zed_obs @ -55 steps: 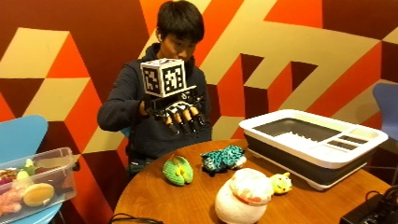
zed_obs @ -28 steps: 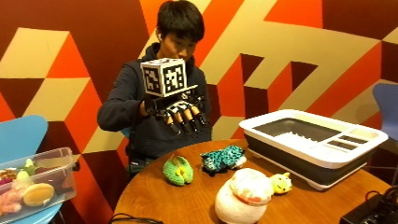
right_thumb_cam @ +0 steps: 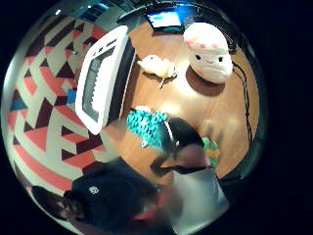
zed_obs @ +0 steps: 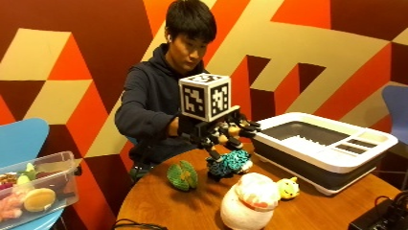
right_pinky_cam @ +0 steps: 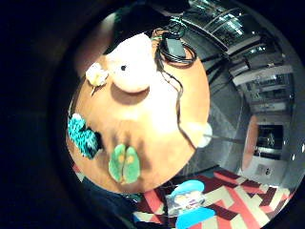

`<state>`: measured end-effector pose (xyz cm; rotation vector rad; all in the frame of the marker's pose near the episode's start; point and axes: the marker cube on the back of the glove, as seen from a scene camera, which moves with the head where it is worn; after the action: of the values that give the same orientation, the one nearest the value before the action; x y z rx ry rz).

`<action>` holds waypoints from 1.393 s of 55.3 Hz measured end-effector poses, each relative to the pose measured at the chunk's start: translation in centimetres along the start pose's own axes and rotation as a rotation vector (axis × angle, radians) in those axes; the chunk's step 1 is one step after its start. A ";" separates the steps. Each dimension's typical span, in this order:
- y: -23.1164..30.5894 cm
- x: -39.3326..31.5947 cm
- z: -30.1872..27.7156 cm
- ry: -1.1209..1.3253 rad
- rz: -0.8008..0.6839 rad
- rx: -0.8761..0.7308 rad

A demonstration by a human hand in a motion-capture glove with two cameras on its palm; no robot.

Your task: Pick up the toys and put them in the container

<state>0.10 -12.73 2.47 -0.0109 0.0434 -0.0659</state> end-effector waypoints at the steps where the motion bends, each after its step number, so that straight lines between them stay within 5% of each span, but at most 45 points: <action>1: -0.9 0.1 0.4 -0.003 0.002 -0.006; 13: -8.9 1.7 7.3 -0.015 0.098 -0.210; 40: -10.0 2.4 9.8 -0.097 0.077 -0.003; 58: -3.2 0.9 2.9 -0.177 0.046 0.063; 77: 3.5 -11.8 -9.9 -0.435 -0.264 0.330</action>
<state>-11.90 -8.60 -6.91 0.2992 -0.4048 -0.3325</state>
